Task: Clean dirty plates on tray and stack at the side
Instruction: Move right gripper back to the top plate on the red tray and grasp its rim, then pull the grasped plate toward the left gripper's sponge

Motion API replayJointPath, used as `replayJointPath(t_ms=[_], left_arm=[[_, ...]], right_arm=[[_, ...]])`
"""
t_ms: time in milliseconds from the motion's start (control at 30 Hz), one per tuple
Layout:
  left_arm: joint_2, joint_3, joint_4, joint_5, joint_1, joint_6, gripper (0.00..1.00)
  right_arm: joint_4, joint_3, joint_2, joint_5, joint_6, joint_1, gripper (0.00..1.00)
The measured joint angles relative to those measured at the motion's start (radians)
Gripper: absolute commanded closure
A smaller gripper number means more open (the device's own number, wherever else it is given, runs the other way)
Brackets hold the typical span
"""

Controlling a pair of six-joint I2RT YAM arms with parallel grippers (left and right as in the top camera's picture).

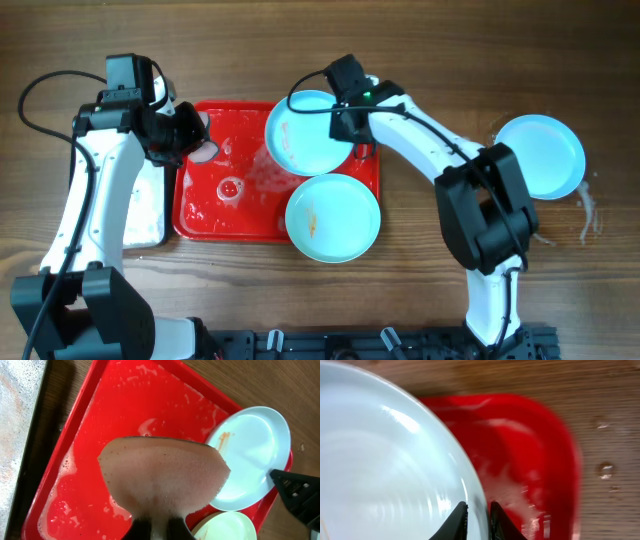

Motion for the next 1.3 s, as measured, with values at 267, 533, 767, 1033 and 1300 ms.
replayJointPath(t_ms=[267,533,767,1033,1300], left_arm=[[0.000,0.000,0.000,0.000,0.000,0.000,0.96],[0.000,0.000,0.000,0.000,0.000,0.000,0.96],[0.000,0.000,-0.004,0.000,0.000,0.000,0.96],[0.000,0.000,-0.004,0.000,0.000,0.000,0.96],[0.000,0.000,-0.008,0.000,0.000,0.000,0.96]], right_arm=[[0.005,0.000,0.000,-0.059,-0.055,0.165,0.83],[-0.086,0.002,0.000,-0.183,-0.073,0.183,0.41],[-0.257,0.004,-0.153,-0.291,-0.077,0.118,0.91],[-0.174,-0.164,-0.196,-0.310,-0.037,0.119,0.96],[-0.011,-0.310,-0.195,-0.295,0.050,0.118,0.96]])
